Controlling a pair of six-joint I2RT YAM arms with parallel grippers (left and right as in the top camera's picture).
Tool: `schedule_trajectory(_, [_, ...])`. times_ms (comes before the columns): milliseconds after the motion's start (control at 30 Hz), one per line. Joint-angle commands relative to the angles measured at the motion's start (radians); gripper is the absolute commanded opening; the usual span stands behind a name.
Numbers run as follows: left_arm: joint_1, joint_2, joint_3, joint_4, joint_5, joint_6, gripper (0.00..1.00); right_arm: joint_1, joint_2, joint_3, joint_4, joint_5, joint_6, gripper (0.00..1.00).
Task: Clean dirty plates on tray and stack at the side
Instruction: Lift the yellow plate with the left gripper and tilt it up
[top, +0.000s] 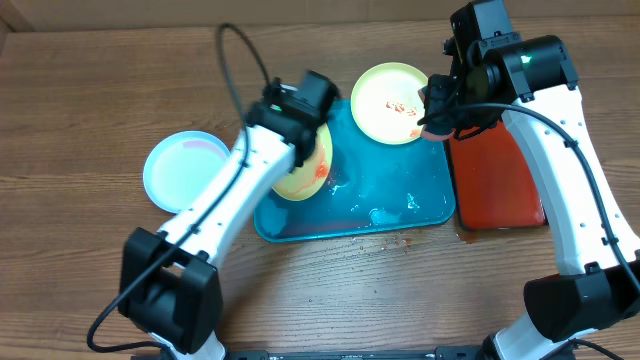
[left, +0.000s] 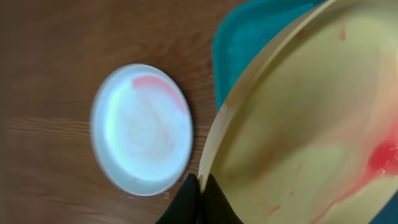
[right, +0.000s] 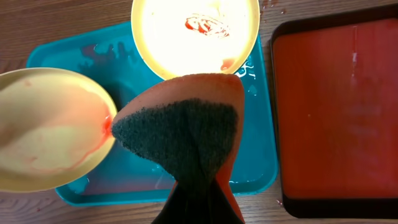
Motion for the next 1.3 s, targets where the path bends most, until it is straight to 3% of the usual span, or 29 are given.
schedule_trajectory(0, [-0.067, -0.021, -0.001, -0.021, -0.336, -0.12, 0.04, -0.003, -0.007, 0.008, 0.003, 0.044, 0.0, 0.04])
schedule_trajectory(233, [-0.168, -0.021, -0.001, -0.032, -0.648, -0.145, 0.04, -0.006, -0.007, 0.008, 0.002, 0.072, 0.002, 0.04])
schedule_trajectory(433, [-0.188, -0.021, -0.001, -0.032, -0.779, -0.16, 0.04, -0.027, -0.007, 0.008, 0.002, 0.073, 0.004, 0.04])
schedule_trajectory(1267, [-0.188, -0.021, -0.001, -0.02, -0.852, -0.196, 0.04, -0.048, -0.007, 0.008, 0.001, 0.072, 0.005, 0.04])
